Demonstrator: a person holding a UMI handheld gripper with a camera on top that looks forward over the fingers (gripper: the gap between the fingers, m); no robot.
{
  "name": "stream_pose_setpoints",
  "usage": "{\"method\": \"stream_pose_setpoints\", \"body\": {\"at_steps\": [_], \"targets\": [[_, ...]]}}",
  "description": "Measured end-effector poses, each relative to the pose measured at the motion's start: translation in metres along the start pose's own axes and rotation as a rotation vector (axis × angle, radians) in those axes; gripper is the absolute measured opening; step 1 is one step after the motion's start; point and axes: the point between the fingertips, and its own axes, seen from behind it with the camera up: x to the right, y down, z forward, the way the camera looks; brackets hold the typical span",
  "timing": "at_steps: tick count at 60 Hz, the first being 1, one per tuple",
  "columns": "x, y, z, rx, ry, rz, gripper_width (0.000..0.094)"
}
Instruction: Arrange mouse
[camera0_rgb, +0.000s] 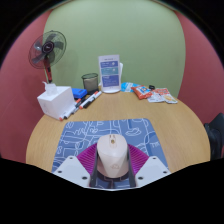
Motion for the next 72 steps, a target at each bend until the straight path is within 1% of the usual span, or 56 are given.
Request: {"method": "stream_pose_setpoints", "body": {"at_steps": [5, 7, 9, 10, 12, 15, 16, 17, 18, 23, 31, 37, 45, 55, 64, 72], "targets": [[-0.009, 0.014, 0.006, -0.016, -0.018, -0.004, 0.0489], [-0.009, 0.014, 0.006, -0.009, -0.011, -0.012, 0.0515], [-0.007, 0.017, 0.003, -0.024, 0.000, -0.026, 0.0551], [-0.007, 0.017, 0.000, -0.027, 0.005, -0.031, 0.0586], [-0.007, 0.016, -0.007, -0.026, 0.011, -0.031, 0.0706], [-0.008, 0.010, -0.022, -0.022, 0.015, -0.022, 0.0857], [-0.009, 0.008, -0.028, -0.019, 0.017, -0.020, 0.0865], [-0.008, 0.005, -0.034, -0.014, 0.021, -0.018, 0.0829], [-0.007, 0.002, -0.042, -0.008, 0.028, -0.016, 0.0819], [-0.007, -0.013, -0.084, 0.021, 0.054, -0.030, 0.0854], [-0.015, -0.026, -0.158, 0.051, 0.063, -0.055, 0.0843], [-0.019, -0.027, -0.212, 0.074, 0.074, -0.067, 0.0840], [-0.025, -0.012, -0.273, 0.095, 0.072, -0.066, 0.0842], [-0.026, 0.026, -0.332, 0.092, 0.085, -0.078, 0.0844], [-0.029, 0.051, -0.365, 0.084, 0.079, -0.073, 0.0842], [-0.032, 0.058, -0.377, 0.091, 0.071, -0.075, 0.0845]]}}
